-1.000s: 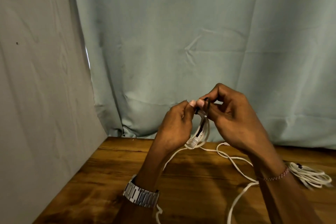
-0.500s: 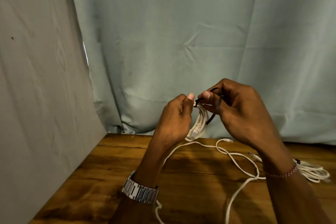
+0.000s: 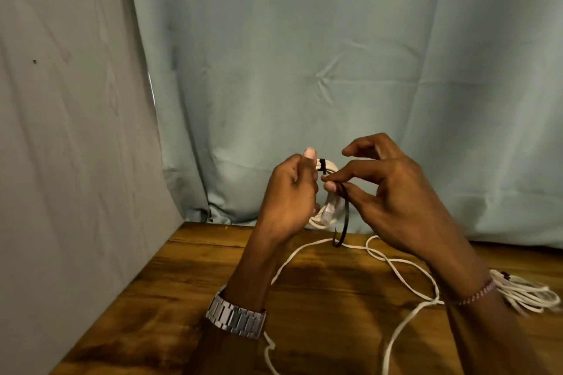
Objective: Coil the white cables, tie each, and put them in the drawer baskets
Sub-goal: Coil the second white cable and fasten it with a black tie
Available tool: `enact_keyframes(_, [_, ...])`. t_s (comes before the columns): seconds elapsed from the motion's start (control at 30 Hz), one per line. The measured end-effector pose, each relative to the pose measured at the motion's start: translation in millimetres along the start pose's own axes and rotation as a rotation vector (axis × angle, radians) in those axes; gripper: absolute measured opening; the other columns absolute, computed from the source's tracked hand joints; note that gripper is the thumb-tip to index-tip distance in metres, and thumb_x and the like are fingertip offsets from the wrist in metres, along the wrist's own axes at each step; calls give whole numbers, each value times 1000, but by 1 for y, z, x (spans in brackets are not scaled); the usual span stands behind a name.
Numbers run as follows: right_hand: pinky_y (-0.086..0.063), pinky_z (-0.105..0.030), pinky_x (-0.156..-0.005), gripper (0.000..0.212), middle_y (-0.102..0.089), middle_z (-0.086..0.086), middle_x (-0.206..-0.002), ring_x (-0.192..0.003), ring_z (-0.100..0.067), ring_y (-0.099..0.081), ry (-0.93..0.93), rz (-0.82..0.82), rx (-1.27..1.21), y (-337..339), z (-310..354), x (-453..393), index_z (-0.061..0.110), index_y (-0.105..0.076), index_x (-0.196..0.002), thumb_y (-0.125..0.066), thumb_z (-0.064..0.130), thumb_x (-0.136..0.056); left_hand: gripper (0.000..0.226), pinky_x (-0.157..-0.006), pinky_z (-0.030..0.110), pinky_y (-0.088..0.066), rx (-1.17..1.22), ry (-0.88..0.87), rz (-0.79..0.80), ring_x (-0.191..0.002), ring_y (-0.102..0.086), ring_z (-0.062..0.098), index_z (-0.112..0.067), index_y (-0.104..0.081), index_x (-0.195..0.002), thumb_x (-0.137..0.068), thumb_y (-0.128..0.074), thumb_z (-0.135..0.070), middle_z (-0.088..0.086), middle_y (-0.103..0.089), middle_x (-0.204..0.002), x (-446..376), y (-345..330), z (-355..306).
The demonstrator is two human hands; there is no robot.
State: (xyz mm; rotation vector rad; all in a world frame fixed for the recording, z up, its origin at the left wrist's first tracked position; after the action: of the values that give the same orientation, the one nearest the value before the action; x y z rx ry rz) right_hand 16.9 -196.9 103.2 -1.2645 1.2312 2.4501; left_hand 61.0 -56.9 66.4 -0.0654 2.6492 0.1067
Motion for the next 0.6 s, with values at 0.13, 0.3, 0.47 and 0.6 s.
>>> enact_keyframes(0.13, [-53,-29,-80,7,-52,3,-134,-126,-14,-48,19,-31,103,-5,-1,0,33,-78,-94,-74,31,-89,44,-52,26,-42,63,47,41,-54,-42,8,-8,-64,-102,-103,-44,-47,4,-47,-66,0,-2,4])
enact_keyframes(0.3, [-51,-32,-82,9,-57,-1,-133,-124,-22,-53,42,-46,213,-9,-2,-1,29,-79,-96,-76,29,-88,27,-51,23,-43,47,-3,80,-51,-45,8,-11,-58,-93,-100,-56,-37,-8,-52,-60,0,-2,3])
enact_keyframes(0.47, [-57,-38,-81,16,-55,-2,-135,-124,-23,-53,72,8,280,-10,-1,-2,31,-80,-102,-77,30,-86,31,-48,23,-42,76,-76,118,-48,-42,6,-5,-60,-102,-102,-53,-35,-6,-48,-56,2,-3,-6])
enact_keyframes(0.6, [-59,-42,-85,22,-52,-1,-140,-127,-22,-53,106,9,246,-10,-1,-2,32,-77,-110,-74,29,-89,33,-48,23,-40,82,-80,114,-47,-42,5,-2,-59,-105,-103,-51,-34,-8,-45,-54,2,-1,-9])
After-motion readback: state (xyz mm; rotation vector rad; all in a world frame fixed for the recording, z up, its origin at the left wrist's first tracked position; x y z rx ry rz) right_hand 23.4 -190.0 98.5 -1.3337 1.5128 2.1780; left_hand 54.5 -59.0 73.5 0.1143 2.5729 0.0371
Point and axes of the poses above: each hand's wrist, its own x-axis away from the middle knuckle, its own y-axis out of the back of the hand, z = x × y, the point moved 7 cm from there along -x, towards the middle knuckle
